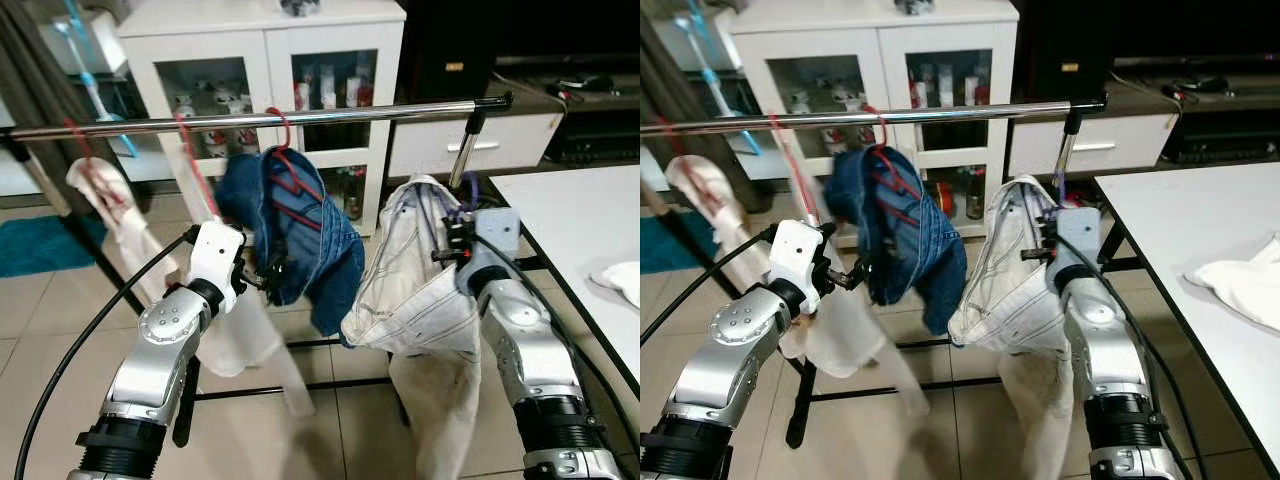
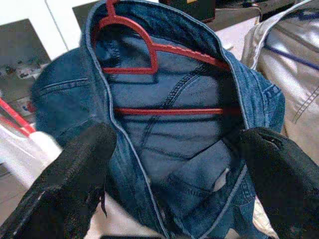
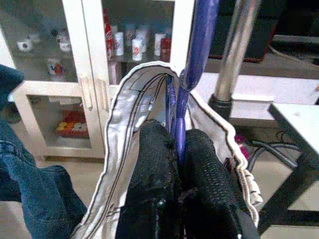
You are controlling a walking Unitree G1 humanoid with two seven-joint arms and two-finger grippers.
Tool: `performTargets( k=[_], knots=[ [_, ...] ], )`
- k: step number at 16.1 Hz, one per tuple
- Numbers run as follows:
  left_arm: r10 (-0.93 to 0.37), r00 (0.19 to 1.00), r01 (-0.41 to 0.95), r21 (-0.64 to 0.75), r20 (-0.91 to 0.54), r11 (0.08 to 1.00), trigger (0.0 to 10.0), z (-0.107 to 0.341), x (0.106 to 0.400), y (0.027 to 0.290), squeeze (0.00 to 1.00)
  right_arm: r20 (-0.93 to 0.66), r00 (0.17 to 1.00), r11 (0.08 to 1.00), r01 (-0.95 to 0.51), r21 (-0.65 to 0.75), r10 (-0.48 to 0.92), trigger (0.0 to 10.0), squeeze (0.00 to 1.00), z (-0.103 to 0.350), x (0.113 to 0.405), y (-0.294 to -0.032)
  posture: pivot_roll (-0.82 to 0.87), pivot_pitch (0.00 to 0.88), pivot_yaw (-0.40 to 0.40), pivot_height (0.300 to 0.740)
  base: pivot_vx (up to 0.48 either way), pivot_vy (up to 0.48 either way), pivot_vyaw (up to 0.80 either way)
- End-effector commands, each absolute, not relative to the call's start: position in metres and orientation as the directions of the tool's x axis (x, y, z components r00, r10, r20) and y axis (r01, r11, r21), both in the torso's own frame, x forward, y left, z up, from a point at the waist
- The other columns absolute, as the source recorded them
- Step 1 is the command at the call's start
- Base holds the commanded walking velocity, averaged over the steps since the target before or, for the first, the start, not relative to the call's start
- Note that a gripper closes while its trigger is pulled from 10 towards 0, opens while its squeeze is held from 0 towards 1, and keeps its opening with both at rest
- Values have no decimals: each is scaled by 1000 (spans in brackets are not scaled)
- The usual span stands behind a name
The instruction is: Hang hanger
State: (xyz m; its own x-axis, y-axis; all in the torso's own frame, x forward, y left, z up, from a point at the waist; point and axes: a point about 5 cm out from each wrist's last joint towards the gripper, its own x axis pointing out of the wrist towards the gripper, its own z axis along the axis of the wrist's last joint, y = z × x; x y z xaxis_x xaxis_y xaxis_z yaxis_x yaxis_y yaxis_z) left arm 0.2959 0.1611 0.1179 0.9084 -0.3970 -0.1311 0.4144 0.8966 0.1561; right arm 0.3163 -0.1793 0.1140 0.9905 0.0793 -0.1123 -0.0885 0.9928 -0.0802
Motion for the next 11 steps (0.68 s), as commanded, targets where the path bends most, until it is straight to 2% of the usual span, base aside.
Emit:
performTargets(
  k=[1, 2, 3, 11],
  knots=[
    [-405, 907, 419, 167, -112, 892, 10000, 124, 298, 162, 0, -2, 994, 989, -106, -100, 106, 10000, 0, 140, 325, -173, -43, 0, 69, 740, 364, 0, 800],
    [-410, 905, 424, 167, -113, 890, 10000, 124, 297, 162, 0, 12, 995, 991, -96, -92, 97, 10000, 0, 142, 325, -172, -40, 0, 67, 740, 368, 0, 800],
    [-415, 903, 429, 167, -113, 888, 10000, 124, 296, 162, 0, 22, 996, 994, -89, -68, 91, 10000, 0, 143, 325, -172, -40, 0, 67, 740, 345, 0, 0],
    [-573, 805, 592, 171, -152, 787, 10000, 121, 283, 150, 0, 169, 985, 996, -28, -83, 42, 10000, 0, 165, 327, -176, -40, 0, 65, 740, 0, 0, 0]
  ],
)
